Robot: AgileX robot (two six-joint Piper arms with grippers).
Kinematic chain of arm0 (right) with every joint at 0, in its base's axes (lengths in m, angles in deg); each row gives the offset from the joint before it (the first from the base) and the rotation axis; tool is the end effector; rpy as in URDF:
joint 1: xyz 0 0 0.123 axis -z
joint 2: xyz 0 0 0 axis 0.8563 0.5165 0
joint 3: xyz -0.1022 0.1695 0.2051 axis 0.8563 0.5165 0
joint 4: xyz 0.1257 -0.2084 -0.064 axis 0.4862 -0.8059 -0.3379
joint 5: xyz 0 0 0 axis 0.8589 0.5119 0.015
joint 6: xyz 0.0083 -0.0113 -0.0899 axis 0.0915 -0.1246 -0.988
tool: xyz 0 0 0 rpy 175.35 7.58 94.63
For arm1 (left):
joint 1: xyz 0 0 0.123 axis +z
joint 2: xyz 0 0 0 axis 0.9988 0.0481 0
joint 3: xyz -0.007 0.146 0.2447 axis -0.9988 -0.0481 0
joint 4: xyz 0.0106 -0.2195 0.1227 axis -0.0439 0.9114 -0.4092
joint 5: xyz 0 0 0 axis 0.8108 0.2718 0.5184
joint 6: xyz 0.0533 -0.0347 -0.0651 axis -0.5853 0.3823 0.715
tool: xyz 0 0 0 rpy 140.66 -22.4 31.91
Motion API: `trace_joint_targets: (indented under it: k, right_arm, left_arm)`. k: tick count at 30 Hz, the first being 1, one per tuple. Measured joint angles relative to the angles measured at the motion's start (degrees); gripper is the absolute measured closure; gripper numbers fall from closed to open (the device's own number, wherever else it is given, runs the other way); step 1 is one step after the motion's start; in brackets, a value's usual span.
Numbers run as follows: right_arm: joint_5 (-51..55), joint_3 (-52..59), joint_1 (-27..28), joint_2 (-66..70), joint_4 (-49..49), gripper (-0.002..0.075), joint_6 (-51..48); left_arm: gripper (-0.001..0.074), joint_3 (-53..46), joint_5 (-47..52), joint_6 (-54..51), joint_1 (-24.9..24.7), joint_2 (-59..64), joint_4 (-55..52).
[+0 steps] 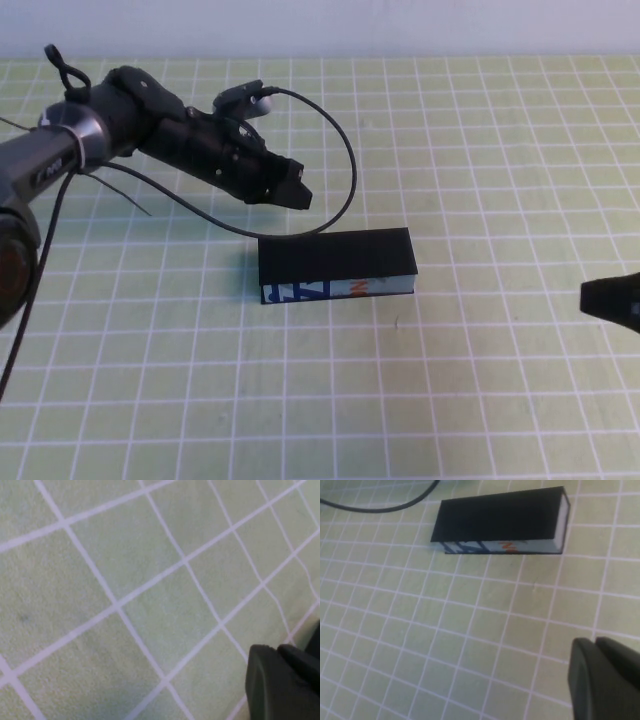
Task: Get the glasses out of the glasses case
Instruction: Pick up the glasses from the glasses case
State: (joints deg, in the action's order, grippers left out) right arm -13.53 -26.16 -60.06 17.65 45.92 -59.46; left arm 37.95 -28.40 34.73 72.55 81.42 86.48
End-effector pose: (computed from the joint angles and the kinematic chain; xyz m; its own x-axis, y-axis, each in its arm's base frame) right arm 0.1735 0.0528 0.2940 -0.7591 0.0124 -0.6509 -0.3515 0.8337 0.4259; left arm 0.4639 -0.1836 0.1810 -0.8087 0.2885 -0.5127 0.5645 0.6258 -0.5383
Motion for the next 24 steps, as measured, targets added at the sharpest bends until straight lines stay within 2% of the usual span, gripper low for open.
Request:
trace_joint_targets:
  k: [6,11,15,20,24]
  right_arm:
    - [-3.3,-7.1,-12.4,8.7,-6.0,0.0743,3.4]
    - [-5.7,-14.8,-25.0,17.9,-17.4,0.0743,9.1]
    - [-8.5,-20.7,-31.9,24.1,-28.4,0.0743,9.9]
    - [-11.4,-25.7,-36.6,31.2,-39.6,0.0734,3.0]
    - [-14.3,-27.2,-37.0,35.9,-40.9,0.0657,-6.1]
  left_arm:
    - [0.0739,0.4,1.6,0.2,0.0,1.9,-0.1]
    - [0.0739,0.5,2.2,0.2,0.0,3.0,-1.5]
    - [0.0739,0.5,2.5,0.2,0.0,3.0,-2.2]
    - [0.0739,0.5,2.6,0.5,0.0,3.1,-2.2]
    - [0.0739,0.5,3.1,0.8,0.0,3.1,-2.2]
